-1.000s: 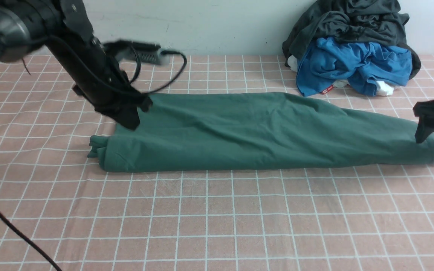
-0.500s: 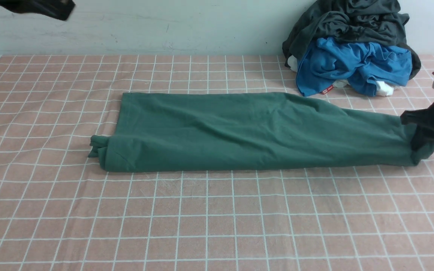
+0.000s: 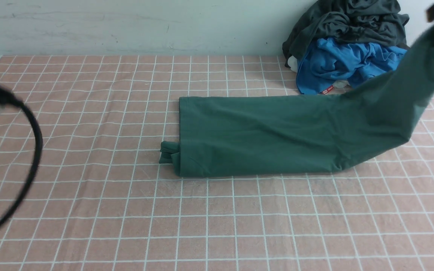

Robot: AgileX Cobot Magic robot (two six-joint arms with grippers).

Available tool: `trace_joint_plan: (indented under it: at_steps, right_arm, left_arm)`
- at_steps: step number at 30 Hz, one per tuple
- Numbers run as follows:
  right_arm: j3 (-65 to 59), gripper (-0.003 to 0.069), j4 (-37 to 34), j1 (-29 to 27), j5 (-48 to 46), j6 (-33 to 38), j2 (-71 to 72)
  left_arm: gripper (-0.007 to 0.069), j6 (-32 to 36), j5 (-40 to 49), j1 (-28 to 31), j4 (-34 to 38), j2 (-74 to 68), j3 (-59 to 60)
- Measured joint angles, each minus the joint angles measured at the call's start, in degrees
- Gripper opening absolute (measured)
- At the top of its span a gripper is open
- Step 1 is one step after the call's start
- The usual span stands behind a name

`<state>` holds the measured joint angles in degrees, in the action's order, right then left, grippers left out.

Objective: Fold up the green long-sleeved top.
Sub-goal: Use the right arm to drag the right edge of the fabric to the left and folds it over the left edge

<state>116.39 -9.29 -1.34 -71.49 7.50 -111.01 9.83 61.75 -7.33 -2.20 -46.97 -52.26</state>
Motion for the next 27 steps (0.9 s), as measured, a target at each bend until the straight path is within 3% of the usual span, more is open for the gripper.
trace_joint_plan:
  at_steps: [7, 12, 16, 22, 27]
  right_arm:
    - [0.0, 0.0065, -3.1, 20.6, 7.0, -0.1, -7.0]
    - [0.0, 0.0067, -4.3, 30.2, 16.8, -3.5, -13.5]
    - [0.0, 0.0105, -6.1, 32.4, 20.2, -4.0, -16.7]
    - [2.4, 0.0335, -10.0, 33.0, 22.5, -4.0, -18.0]
    - [6.3, 0.0382, -5.6, 32.8, 16.9, -4.0, -17.7]
  left_arm:
    - [-0.0003, -3.7, -9.5, 0.0, -1.8, 2.6, 18.3]
    - [-0.0003, -5.5, -17.4, 0.0, -0.5, 2.6, 20.9]
    - [-0.0003, -5.6, -19.7, 0.0, 0.3, 2.6, 20.9]
    - [-0.0003, -5.6, -19.9, 0.0, 1.8, 2.6, 20.9]
    - [-0.0003, -5.6, -20.0, 0.0, 2.2, 2.6, 20.9]
